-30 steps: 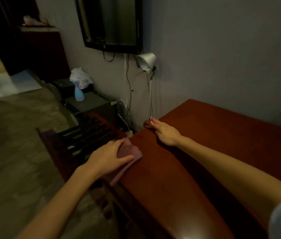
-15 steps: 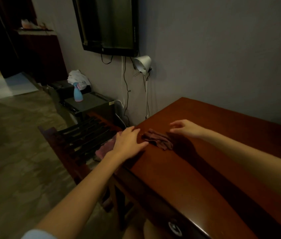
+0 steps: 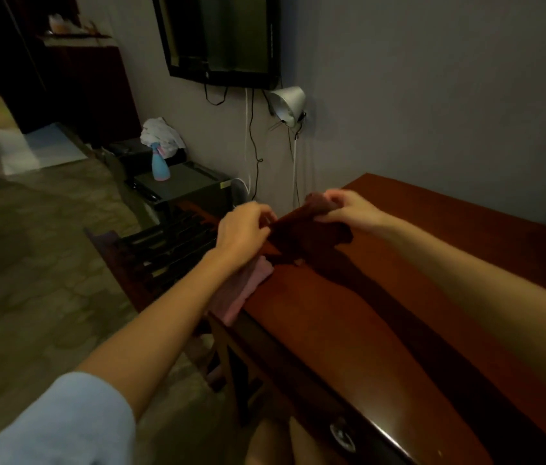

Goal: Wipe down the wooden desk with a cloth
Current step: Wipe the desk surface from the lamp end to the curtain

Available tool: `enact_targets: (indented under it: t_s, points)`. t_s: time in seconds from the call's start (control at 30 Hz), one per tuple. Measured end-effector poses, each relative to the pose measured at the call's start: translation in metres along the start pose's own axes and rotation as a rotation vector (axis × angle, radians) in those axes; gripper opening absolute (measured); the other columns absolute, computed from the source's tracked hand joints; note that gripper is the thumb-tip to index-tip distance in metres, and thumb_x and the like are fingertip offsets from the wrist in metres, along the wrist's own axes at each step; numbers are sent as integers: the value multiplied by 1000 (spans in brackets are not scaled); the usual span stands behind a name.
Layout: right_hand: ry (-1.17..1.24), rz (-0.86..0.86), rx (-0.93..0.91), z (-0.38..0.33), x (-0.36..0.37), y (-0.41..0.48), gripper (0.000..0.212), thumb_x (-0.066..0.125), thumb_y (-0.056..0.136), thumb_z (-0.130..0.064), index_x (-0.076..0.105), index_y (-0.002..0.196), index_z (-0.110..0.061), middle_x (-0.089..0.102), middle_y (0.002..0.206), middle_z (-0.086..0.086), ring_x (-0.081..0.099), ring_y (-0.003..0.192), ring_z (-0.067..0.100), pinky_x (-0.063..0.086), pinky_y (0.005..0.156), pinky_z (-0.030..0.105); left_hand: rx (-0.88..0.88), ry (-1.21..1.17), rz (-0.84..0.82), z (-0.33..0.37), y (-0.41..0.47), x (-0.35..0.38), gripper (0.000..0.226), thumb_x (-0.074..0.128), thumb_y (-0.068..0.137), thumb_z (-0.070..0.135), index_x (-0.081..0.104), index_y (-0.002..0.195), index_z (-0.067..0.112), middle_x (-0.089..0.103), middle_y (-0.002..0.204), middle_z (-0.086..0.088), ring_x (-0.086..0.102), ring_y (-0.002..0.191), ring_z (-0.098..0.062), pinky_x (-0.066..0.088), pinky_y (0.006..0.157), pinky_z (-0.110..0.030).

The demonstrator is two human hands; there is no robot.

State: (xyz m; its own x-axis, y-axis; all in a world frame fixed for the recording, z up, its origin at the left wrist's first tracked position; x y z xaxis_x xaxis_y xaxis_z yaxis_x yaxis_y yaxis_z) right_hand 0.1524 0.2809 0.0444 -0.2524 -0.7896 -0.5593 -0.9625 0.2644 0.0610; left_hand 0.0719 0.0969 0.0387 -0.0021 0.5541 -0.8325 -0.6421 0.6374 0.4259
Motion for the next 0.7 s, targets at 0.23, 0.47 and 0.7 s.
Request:
enact_targets:
  t_s: [0.23,0.47,0.7]
  points:
    - [-422,-538,-21,-2,54,-47,74,74,76,-8,35,134,-31,43,124,-19,45,110,-1,43,91,21,-278,46,-369,-57,-46,-3,85,59,79,64,33,146,18,39,145,-13,43,130,-30,41,104,-44]
    - [-430,-886,76,-23,69,-75,57,71,80,-11,51,128,-33,54,127,-12,50,118,4,42,97,26,-623,-48,-425,-84,-79,12,104,69,66,70,33,143,10,34,146,-18,43,128,-36,45,99,-43]
    - [-290,-773,47,-41,91,-38,57,65,83,-5,51,129,-34,57,128,-4,56,113,13,51,90,33,-682,-100,-323,-95,-91,-13,67,79,68,51,58,115,9,65,112,-8,62,94,-22,50,76,-34]
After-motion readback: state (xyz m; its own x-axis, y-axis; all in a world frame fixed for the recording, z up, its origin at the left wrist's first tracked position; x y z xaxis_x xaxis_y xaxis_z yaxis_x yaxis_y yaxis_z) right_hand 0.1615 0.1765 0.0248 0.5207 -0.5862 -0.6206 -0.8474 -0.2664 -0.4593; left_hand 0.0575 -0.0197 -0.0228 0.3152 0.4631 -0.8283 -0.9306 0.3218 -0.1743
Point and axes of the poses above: each hand's wrist, its own y-axis towards the middle knuckle, its own x-axis out of the palm, z = x × y, the point moved 4 cm from there along y, towards the middle knuckle
